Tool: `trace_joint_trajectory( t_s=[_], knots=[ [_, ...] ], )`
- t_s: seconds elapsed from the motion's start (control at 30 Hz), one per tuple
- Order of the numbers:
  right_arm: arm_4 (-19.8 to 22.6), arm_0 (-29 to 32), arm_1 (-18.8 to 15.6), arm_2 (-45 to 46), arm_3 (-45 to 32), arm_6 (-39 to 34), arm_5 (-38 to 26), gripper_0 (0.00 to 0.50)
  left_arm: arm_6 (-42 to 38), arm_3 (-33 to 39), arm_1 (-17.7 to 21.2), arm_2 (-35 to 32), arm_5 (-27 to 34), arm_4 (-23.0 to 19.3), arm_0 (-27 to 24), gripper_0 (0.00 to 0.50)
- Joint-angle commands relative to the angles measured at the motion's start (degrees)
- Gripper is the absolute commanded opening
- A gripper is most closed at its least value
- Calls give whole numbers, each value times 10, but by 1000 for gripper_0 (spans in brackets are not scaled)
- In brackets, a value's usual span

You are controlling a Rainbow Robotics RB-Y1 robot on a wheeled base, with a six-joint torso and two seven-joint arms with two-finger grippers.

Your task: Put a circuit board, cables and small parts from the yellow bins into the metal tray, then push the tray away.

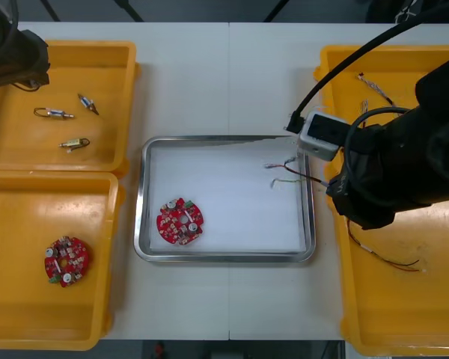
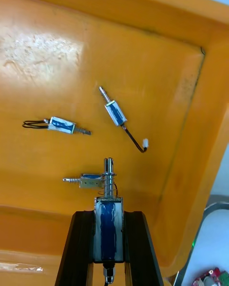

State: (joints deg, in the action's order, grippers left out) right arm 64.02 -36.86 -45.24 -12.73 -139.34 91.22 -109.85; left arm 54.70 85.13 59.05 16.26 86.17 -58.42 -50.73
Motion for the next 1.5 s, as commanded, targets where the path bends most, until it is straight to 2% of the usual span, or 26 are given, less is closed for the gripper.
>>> trace_joint_trajectory(
  t_s=[0.03,0.27,0.43,0.6,0.87,1.07,1.17,1.33,1.4,1.43,1.47,1.5],
  knots=[
    [-4,-47,-16,-73,14,17,-2,0,-35,49,12,-28,7,17,34,0],
    [-52,-86,-2,-195,50,23,10,0,-48,89,-29,-32,16,71,58,0],
    [-89,-106,24,-263,94,30,58,0,-63,113,-63,-32,19,117,71,0],
    [-115,-117,51,-302,138,34,97,0,-72,143,-80,-32,36,138,75,0],
    [-166,-126,87,-366,215,41,168,0,-88,209,-82,-33,47,147,100,0],
    [-202,-125,104,-409,256,41,214,0,-95,230,-81,-33,48,154,109,0],
    [-222,-125,111,-426,270,38,226,0,-96,230,-82,-32,48,157,109,0],
    [-225,-125,118,-429,280,35,224,8,-96,230,-84,-32,48,168,109,0],
    [-226,-125,118,-429,281,33,222,44,-96,230,-84,-32,48,168,109,0],
    [-226,-124,119,-429,281,32,221,90,-96,230,-84,-32,48,168,109,0],
    [-226,-124,119,-429,281,32,221,90,-96,230,-84,-32,48,168,109,0],
    [-227,-125,119,-429,280,32,220,252,-96,230,-84,-32,48,168,109,0]
  ],
)
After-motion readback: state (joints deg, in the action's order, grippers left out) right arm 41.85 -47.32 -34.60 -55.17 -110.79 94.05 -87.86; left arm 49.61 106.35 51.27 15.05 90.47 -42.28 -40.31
